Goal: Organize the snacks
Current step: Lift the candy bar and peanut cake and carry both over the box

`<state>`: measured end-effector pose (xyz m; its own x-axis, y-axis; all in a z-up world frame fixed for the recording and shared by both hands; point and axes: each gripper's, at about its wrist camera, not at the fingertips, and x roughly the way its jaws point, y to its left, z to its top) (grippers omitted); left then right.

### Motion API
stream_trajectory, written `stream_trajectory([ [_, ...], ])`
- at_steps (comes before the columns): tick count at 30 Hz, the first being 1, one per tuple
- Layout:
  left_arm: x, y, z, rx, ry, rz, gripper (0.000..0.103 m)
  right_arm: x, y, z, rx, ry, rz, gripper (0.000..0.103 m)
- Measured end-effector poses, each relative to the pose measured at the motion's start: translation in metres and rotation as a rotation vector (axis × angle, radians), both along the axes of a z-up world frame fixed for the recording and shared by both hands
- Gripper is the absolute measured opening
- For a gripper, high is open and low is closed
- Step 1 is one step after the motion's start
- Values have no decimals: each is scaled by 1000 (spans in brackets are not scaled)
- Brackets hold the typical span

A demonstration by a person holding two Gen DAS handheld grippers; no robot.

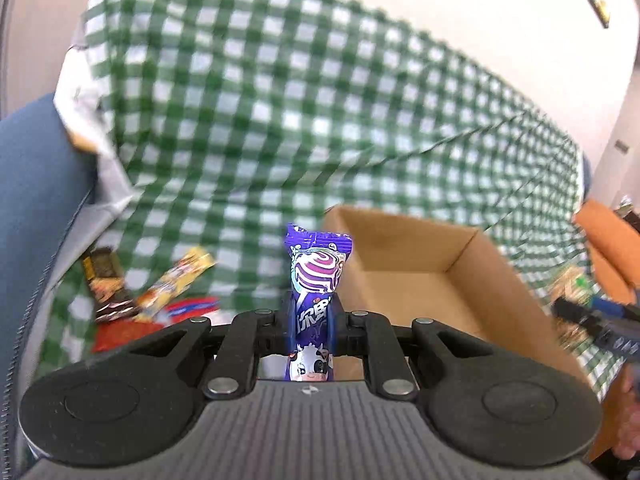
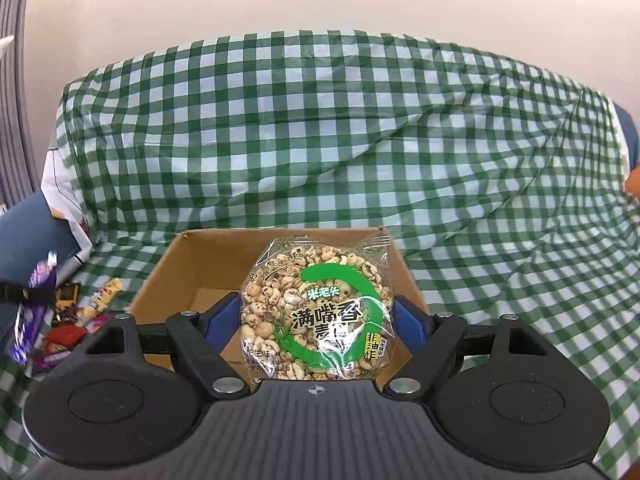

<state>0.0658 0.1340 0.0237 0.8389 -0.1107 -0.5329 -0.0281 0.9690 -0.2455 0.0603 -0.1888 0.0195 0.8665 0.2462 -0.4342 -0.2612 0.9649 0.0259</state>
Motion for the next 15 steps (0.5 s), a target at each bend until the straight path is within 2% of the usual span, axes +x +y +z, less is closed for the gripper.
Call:
stream_trajectory([
  [5,4,-28,3,-19,-62,-60,16,-4,-10,-2,-59,-16,-2,82],
  [15,15,-64,-3,-40,-93,-162,16,-3,-47,-1,-28,6,-106,82],
])
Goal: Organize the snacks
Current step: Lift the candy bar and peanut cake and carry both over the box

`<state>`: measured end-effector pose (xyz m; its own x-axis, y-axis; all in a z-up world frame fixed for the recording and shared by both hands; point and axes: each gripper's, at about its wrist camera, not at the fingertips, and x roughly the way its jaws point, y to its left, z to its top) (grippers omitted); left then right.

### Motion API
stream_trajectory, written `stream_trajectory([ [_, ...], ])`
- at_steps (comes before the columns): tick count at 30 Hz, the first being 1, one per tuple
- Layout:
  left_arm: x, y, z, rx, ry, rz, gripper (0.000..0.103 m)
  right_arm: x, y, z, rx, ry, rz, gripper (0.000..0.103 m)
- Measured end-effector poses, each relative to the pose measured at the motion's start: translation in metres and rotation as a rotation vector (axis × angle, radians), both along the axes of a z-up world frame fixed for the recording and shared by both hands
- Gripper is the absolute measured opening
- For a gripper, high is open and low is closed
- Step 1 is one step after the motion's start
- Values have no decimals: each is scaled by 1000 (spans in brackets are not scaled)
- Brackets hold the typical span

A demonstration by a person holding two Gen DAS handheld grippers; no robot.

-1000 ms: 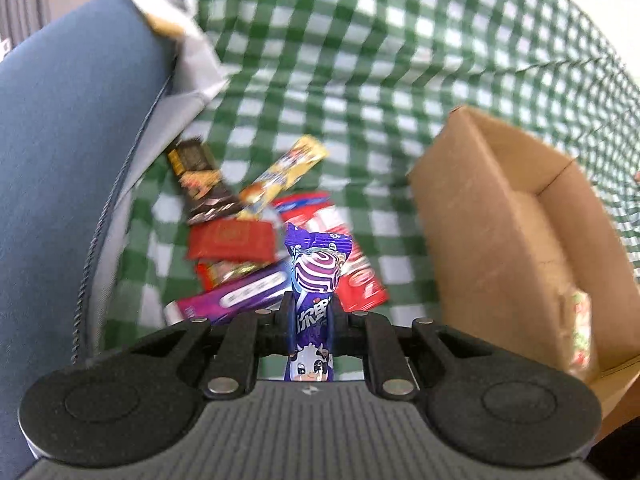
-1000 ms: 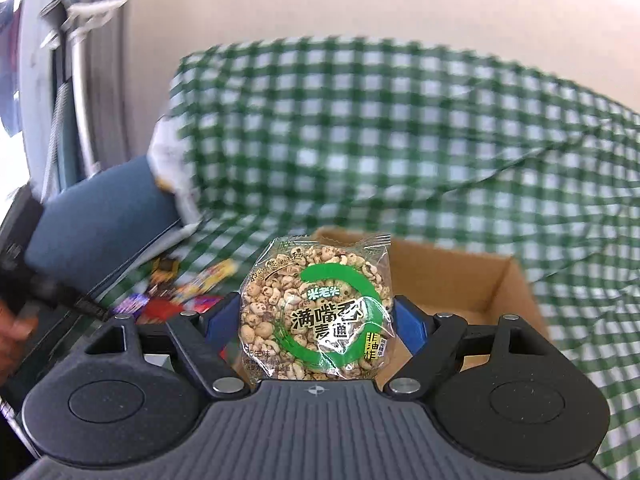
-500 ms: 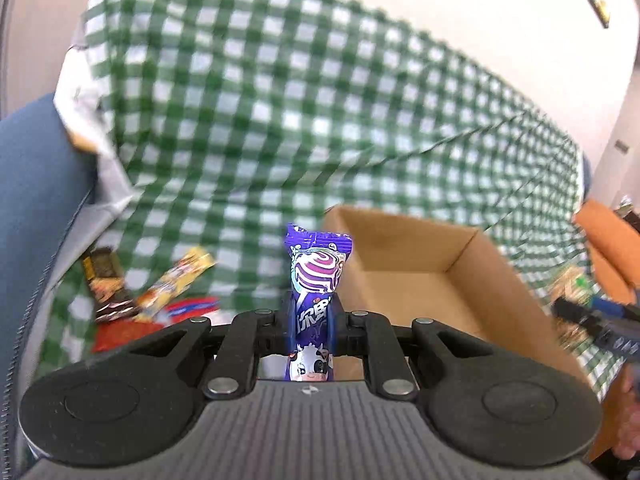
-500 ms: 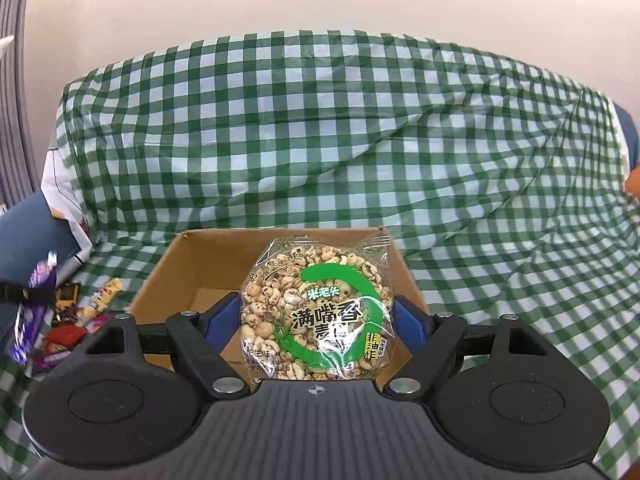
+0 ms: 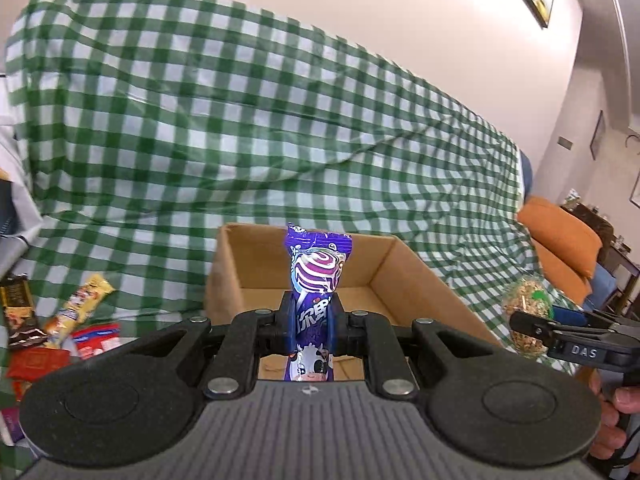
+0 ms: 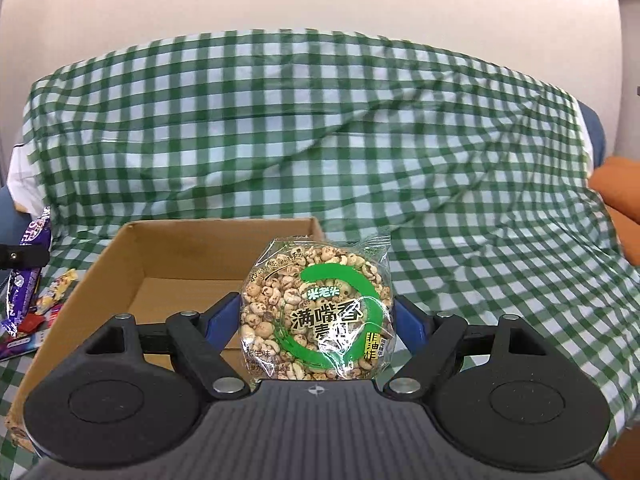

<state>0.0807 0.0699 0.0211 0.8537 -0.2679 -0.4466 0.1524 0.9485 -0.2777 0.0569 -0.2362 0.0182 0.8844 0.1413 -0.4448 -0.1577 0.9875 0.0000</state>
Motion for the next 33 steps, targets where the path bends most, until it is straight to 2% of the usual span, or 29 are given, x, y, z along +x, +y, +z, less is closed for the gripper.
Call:
stream_trajectory([
  [19,-2,-10,1,-31,-46,-86,16,2,30,-3,-59,-26,29,82],
  [33,-7,-33,-7,33,-57,-155,16,2,29,-3,-66,-28,26,82],
])
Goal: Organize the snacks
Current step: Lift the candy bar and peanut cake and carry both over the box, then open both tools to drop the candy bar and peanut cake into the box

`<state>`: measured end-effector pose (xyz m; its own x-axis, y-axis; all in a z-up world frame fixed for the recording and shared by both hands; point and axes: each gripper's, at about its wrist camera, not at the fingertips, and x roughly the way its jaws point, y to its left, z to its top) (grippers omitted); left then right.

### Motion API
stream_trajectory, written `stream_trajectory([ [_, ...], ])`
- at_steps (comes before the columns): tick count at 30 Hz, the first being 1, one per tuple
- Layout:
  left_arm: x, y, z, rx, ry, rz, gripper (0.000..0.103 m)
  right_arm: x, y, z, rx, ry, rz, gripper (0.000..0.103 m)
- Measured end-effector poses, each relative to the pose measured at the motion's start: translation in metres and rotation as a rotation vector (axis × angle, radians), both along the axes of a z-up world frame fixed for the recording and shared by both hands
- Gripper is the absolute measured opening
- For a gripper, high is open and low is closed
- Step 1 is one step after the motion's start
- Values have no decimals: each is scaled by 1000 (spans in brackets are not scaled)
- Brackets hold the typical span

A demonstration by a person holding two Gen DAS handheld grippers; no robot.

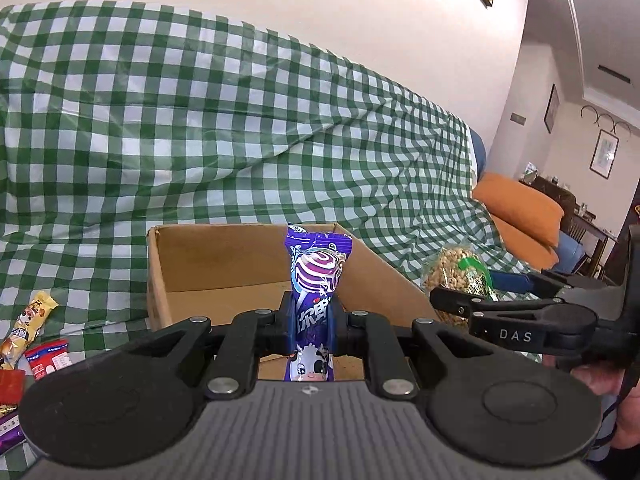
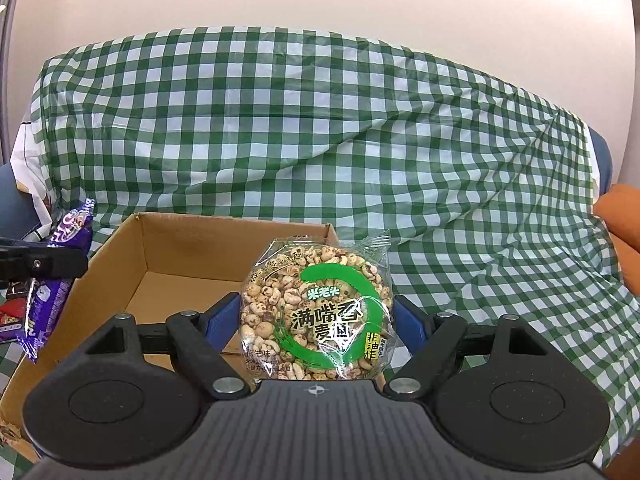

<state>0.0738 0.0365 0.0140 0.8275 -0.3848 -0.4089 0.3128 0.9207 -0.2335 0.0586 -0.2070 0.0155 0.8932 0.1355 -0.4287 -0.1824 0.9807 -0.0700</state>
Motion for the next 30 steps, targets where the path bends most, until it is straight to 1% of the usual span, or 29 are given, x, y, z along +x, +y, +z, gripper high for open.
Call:
stream_trajectory([
  [7,0,-3,-1,13,-5,-11,16,1,0,1,-3,-1,5,82],
  [11,0,-3,-1,3,-7,-9,16,2,0,1,-1,3,12,82],
  [24,-1,-8,-1,6,-21,-38,16,3,-1,1,-13,1,36,82],
  [28,1,-7,-1,-2,-7,-53,16,6,-1,0,-21,4,44,82],
  [30,3,-8,-2,-9,13,-57,21,8,-1,-1,-22,6,39,82],
])
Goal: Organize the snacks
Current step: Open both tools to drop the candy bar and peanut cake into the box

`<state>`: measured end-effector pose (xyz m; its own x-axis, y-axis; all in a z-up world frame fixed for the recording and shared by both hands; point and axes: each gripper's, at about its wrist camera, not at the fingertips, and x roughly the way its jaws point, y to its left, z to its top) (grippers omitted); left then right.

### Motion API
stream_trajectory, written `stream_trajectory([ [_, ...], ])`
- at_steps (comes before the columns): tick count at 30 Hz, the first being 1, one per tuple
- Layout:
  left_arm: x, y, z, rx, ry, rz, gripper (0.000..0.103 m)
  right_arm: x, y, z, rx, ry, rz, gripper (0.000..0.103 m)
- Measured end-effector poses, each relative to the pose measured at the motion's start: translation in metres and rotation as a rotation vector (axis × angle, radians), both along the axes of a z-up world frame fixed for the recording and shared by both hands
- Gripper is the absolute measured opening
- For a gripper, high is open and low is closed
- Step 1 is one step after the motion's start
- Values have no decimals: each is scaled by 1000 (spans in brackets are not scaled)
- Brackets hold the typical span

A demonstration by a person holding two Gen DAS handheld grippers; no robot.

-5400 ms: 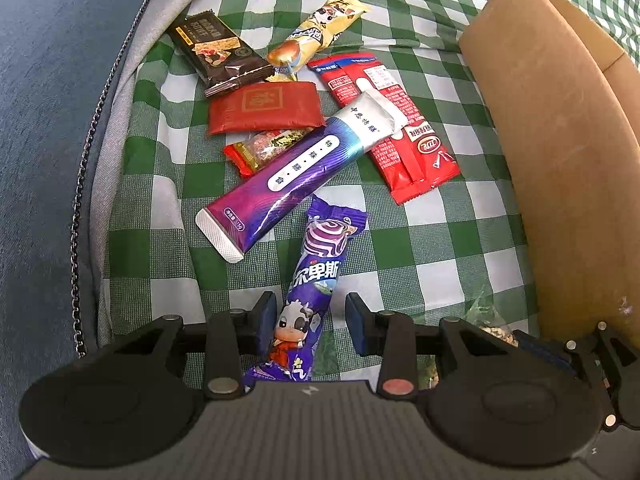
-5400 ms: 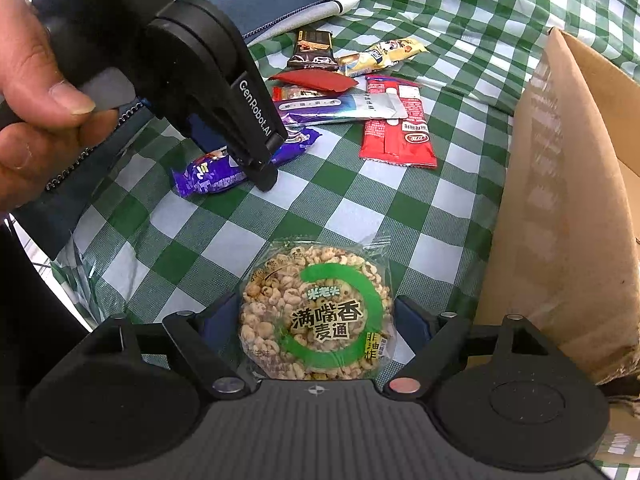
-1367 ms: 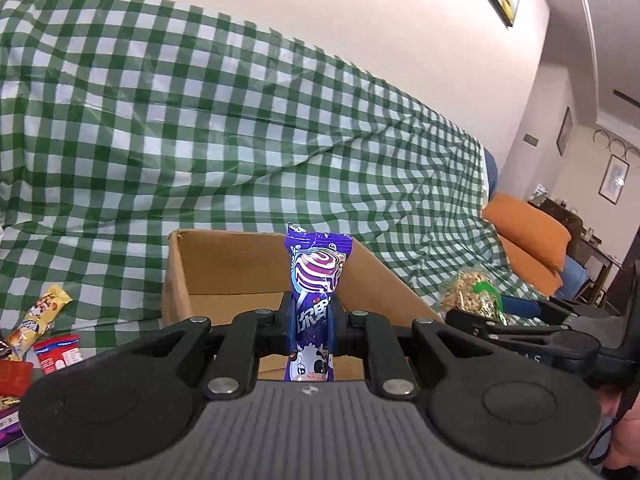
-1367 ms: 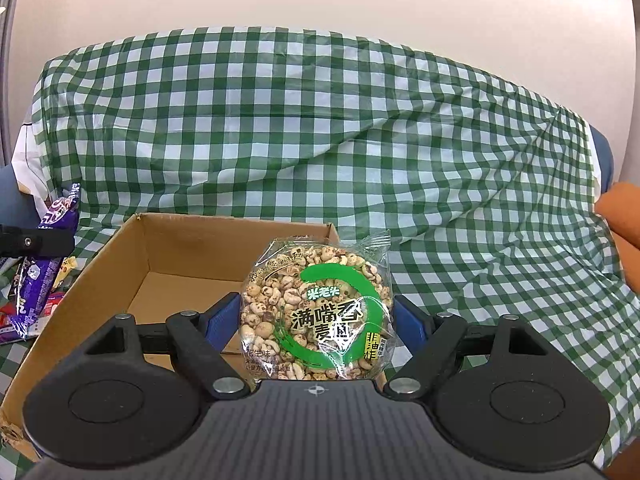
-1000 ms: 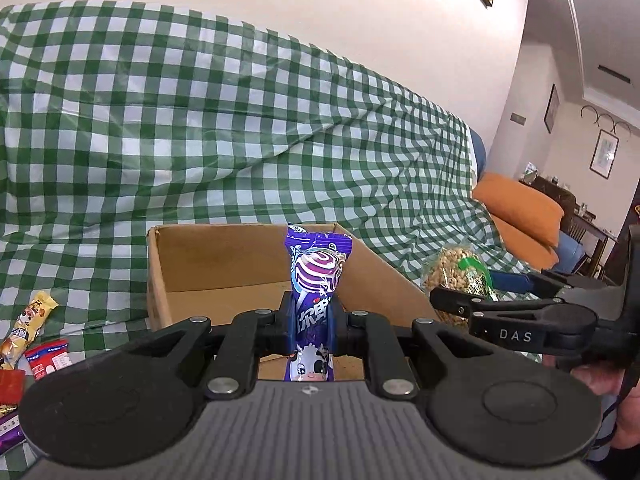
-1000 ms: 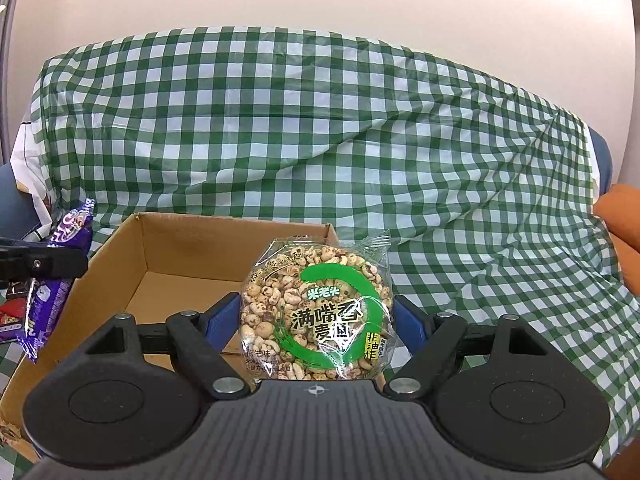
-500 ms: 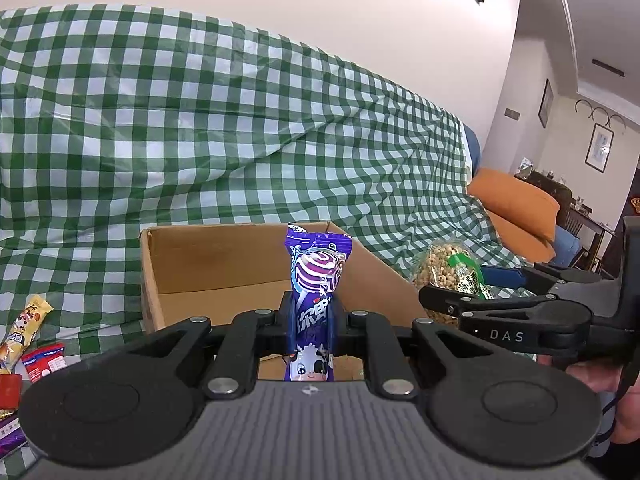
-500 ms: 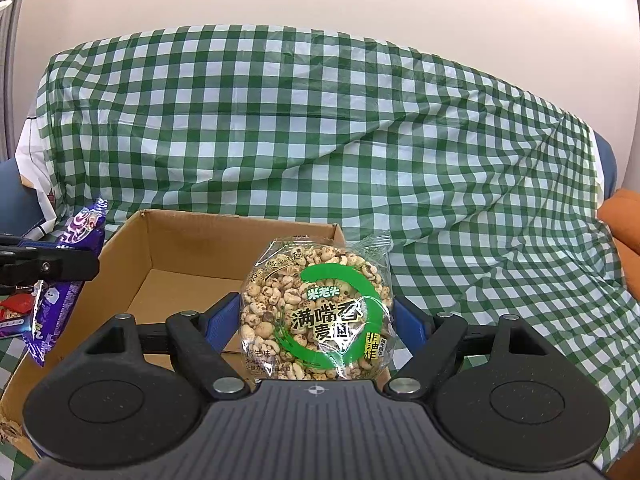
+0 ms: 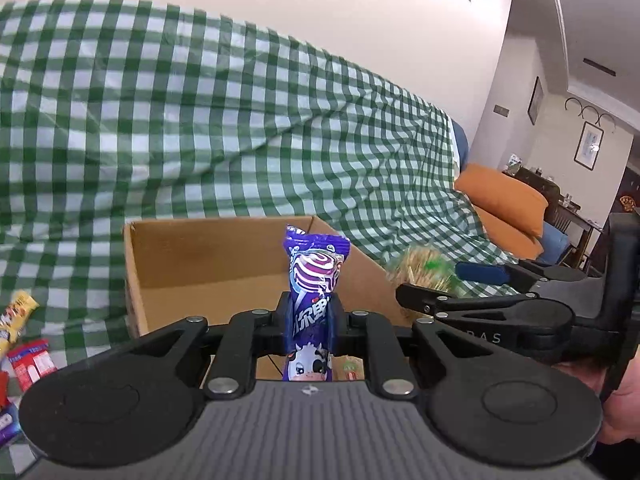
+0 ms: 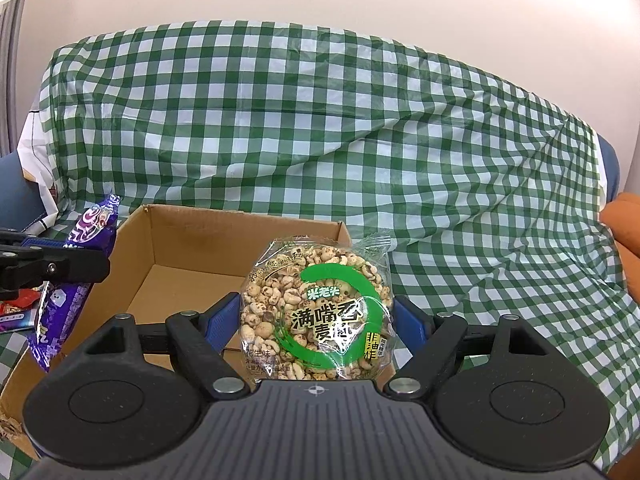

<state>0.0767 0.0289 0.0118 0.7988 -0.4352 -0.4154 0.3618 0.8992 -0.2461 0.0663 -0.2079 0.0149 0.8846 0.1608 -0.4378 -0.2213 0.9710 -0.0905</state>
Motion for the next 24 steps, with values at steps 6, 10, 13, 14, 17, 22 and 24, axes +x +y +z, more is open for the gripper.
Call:
stream_trajectory([
  [6,0,5,1,-17,-1,17,32,5,-1,-1,3,4,-14,94],
  [10,-2,11,2,-14,-5,37,32,6,1,-1,9,4,-14,94],
  [13,-5,20,4,-9,-9,68,32,5,6,0,19,1,-15,94],
  [14,-6,25,5,-6,-8,84,31,5,9,1,22,-1,-13,94],
  [17,-9,45,6,1,9,146,6,3,19,1,34,-11,-4,92],
  [22,-14,89,11,-21,37,245,4,2,43,2,88,5,44,55],
  [24,-8,111,15,-58,86,290,4,1,55,2,108,19,71,45],
])
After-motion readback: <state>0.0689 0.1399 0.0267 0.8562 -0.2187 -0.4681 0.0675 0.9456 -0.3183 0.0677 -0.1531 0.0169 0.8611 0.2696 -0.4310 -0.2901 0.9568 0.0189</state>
